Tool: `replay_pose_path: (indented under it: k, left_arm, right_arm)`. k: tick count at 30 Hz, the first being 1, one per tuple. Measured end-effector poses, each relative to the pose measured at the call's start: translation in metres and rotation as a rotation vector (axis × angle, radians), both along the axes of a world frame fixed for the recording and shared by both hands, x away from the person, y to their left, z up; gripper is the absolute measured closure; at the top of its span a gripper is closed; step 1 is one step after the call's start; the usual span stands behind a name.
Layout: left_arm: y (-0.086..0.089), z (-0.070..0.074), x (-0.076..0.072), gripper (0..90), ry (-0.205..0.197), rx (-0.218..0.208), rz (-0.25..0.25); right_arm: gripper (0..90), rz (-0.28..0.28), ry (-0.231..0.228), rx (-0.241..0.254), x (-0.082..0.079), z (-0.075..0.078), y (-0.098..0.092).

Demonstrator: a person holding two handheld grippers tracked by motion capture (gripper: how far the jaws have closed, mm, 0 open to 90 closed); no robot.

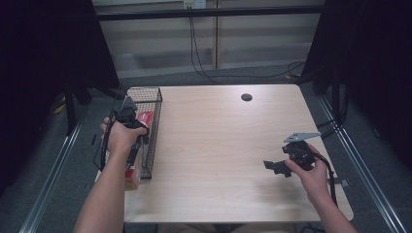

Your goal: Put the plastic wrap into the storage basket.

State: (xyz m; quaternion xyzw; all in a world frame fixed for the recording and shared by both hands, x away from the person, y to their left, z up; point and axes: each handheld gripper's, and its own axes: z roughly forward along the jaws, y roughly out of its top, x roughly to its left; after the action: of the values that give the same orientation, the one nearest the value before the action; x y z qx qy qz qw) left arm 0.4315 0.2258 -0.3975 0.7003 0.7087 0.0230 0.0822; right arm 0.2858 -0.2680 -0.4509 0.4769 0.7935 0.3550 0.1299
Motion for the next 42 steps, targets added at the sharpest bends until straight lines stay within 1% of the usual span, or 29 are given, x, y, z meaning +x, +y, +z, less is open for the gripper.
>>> replay_pose_path:
  k: [1,2,3,4,6,9,10,11,12,13,16,18,21,22,23,24,25,27,30,31,32,33,36,40,42]
  left_arm:
    - [0.0,0.0,0.0,40.4,-0.001,-0.007,0.009]
    - [0.0,0.0,0.0,40.4,-0.002,-0.004,0.008]
    - [0.001,0.0,0.0,40.3,0.004,-0.003,-0.01]
    - [0.0,0.0,0.0,40.3,-0.002,-0.007,0.01]
    - [0.0,0.0,0.0,40.2,-0.001,-0.005,0.012]
    - [-0.001,0.0,0.001,40.1,0.003,0.01,-0.002]
    - [-0.002,0.0,0.0,40.1,0.002,0.011,0.013]
    - [-0.001,0.0,0.001,40.1,0.003,0.012,-0.001]
    - [-0.001,0.0,0.001,40.0,0.008,0.005,0.001]
    - [-0.002,-0.001,0.001,40.0,0.002,0.006,0.003]
    - [-0.001,0.0,0.001,39.8,0.0,0.012,-0.008]
    - [-0.001,0.0,0.001,39.5,0.003,0.007,-0.014]
    - [-0.001,0.0,0.0,39.0,-0.007,0.007,-0.023]
    - [-0.001,0.001,0.0,38.8,-0.005,0.005,-0.026]
    - [-0.001,0.002,0.0,38.4,-0.005,-0.007,-0.027]
    - [0.001,0.003,0.0,38.2,-0.012,0.004,-0.052]
    - [0.0,0.003,0.0,38.0,-0.018,-0.003,-0.044]
    - [0.001,0.007,0.0,37.1,-0.022,-0.008,-0.051]
    - [0.002,0.013,-0.001,33.5,-0.056,-0.023,-0.047]
    - [0.001,0.016,-0.001,32.9,-0.06,-0.024,-0.045]
    - [0.003,0.019,-0.002,32.7,-0.067,-0.024,-0.06]
    - [0.003,0.021,-0.003,32.2,-0.071,-0.026,-0.057]
    - [0.005,0.026,-0.006,29.6,-0.081,-0.049,-0.059]
    - [0.006,0.031,-0.01,28.6,-0.094,-0.06,-0.068]
    - [0.007,0.033,-0.011,27.6,-0.106,-0.061,-0.069]
  right_arm:
    - [2.8,0.0,0.0,0.0,0.0,0.0,0.0]
    - [2.8,-0.001,-0.001,0.001,0.0,0.0,0.0]
    - [2.8,-0.001,-0.001,0.001,0.0,0.0,0.0]
    - [2.8,0.0,-0.002,0.001,0.0,0.0,0.0]
    - [2.8,-0.002,-0.002,0.001,0.0,-0.001,0.0]
    - [2.8,-0.005,0.004,0.001,-0.001,-0.001,-0.002]
    - [2.8,-0.008,0.003,0.003,-0.002,-0.001,-0.002]
    - [2.8,-0.008,0.001,0.004,-0.002,-0.001,-0.003]
    - [2.8,-0.01,-0.001,0.003,-0.002,-0.001,-0.004]
    - [2.8,-0.014,0.001,0.004,-0.002,-0.001,-0.005]
    - [2.8,-0.018,0.003,0.002,-0.004,-0.001,-0.007]
    - [2.8,-0.017,0.0,0.002,-0.006,-0.001,-0.007]
    - [2.8,-0.024,-0.001,0.003,-0.006,-0.001,-0.009]
    - [2.8,-0.026,0.0,0.002,-0.006,-0.001,-0.009]
    - [2.8,-0.026,0.001,0.003,-0.006,-0.001,-0.009]
    - [2.8,-0.025,0.003,0.005,-0.006,-0.001,-0.009]
    - [2.8,-0.026,0.003,0.005,-0.006,-0.001,-0.009]
    - [2.8,-0.025,0.003,0.003,-0.005,-0.001,-0.008]
    - [2.8,-0.023,0.0,0.003,-0.004,-0.001,-0.007]
    - [2.8,-0.022,0.002,0.005,-0.004,-0.001,-0.007]
    - [2.8,-0.026,0.006,0.005,-0.004,-0.001,-0.007]
    - [2.8,-0.022,0.008,0.004,-0.003,-0.001,-0.006]
    - [2.8,-0.016,-0.001,0.003,-0.003,0.0,-0.004]
    - [2.8,-0.004,-0.003,0.003,-0.003,0.001,-0.001]
    - [2.8,-0.011,0.0,0.004,-0.003,0.001,0.001]
